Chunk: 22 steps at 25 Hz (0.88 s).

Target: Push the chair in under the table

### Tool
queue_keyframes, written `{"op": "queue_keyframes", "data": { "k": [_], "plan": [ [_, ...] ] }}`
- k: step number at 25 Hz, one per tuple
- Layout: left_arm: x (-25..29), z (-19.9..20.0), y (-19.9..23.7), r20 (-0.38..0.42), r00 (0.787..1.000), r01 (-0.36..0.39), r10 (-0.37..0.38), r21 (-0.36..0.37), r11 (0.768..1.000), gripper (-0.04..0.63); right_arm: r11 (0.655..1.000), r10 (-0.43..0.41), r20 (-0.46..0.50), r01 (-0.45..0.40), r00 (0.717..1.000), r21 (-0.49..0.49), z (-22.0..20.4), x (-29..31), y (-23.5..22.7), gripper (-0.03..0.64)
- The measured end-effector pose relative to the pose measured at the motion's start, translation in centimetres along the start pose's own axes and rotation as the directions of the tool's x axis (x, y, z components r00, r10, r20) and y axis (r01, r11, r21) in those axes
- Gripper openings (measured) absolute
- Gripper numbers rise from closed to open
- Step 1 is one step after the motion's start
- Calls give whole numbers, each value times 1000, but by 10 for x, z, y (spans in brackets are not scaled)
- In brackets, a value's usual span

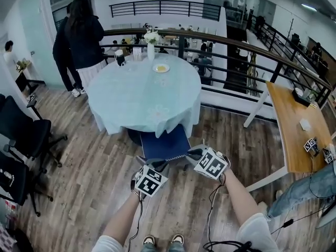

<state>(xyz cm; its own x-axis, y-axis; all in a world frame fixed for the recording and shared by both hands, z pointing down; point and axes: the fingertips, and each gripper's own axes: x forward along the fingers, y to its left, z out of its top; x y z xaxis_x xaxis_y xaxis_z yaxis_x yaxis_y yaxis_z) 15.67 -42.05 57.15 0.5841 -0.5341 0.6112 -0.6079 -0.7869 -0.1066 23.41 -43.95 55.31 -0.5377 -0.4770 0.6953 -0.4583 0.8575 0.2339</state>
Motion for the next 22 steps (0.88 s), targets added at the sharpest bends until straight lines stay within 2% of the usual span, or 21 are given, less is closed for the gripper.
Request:
{"op": "queue_keyframes", "data": {
  "k": [2, 5, 11, 15, 18, 22],
  "plan": [
    [-16, 2, -6, 33, 999, -23, 24, -28, 999, 31, 995, -75, 66, 71, 995, 69, 6, -12, 4, 44],
    [-46, -1, -23, 78, 995, -47, 55, -98, 994, 5, 972, -170, 104, 149, 980, 184, 5, -33, 27, 38],
    [-88, -10, -54, 116, 989, -63, 88, -204, 977, 5, 882, -340, 126, 270, 932, 386, 0, -67, 79, 35],
    [-108, -22, -70, 137, 985, -63, 101, -259, 964, 5, 827, -411, 97, 326, 906, 458, -1, -75, 116, 35],
    [-122, -31, -83, 158, 982, -52, 105, -307, 950, 5, 793, -439, 94, 336, 894, 509, 1, -81, 140, 35],
    [-140, -34, -87, 187, 975, -53, 119, -326, 944, 5, 741, -478, 83, 350, 875, 573, 7, -88, 151, 35]
  ]
}}
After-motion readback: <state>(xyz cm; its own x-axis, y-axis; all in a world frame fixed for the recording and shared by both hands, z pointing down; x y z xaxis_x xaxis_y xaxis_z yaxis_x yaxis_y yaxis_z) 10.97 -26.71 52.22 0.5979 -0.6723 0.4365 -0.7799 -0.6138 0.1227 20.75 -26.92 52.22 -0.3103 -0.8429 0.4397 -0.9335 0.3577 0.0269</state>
